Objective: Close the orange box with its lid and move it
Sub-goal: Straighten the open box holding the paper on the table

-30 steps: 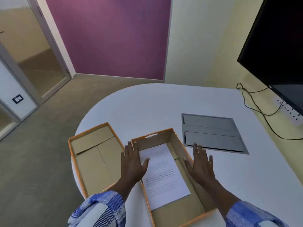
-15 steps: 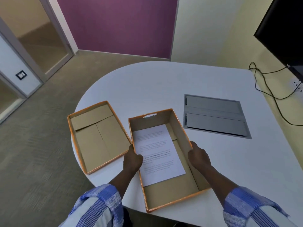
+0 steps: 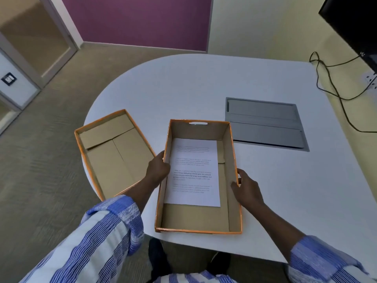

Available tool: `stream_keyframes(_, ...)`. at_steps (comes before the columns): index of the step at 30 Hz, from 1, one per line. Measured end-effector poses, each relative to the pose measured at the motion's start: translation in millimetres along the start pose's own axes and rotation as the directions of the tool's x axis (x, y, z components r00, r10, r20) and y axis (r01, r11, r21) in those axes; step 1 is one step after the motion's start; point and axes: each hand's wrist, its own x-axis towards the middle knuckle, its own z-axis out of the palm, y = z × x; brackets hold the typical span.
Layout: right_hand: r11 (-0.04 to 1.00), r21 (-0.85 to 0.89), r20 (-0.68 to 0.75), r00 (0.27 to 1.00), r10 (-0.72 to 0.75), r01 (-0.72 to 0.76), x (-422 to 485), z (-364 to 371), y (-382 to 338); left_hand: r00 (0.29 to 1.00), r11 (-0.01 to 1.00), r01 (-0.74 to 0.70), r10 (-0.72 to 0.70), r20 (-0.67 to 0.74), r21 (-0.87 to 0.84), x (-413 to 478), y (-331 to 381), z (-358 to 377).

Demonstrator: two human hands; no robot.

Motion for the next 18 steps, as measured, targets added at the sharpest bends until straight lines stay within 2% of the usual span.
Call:
stream_keyframes(7, 0.996, 0.065, -0.037, 0.997, 0.07, -0.068, -29.7, 17.7, 1.9, 0.997, 0.994, -0.08, 0.078, 0.025, 0.07, 7.8, -1.3, -0.4)
stream_keyframes(13, 0.998, 0.039, -0.062, 0.996, 0.058, -0.055, -33.6, 20.6, -2.4, 0.997, 0.996, -0.069, 0.066, 0.041, 0.065, 3.5, -11.5, 4.1)
stream_keyframes(18, 0.998, 0.057, -0.152, 0.988, 0.04, -0.031, -33.3, 22.2, -8.4, 0.998, 0.998, -0.017, 0.02, 0.052, -0.062, 5.6, -18.5, -4.5)
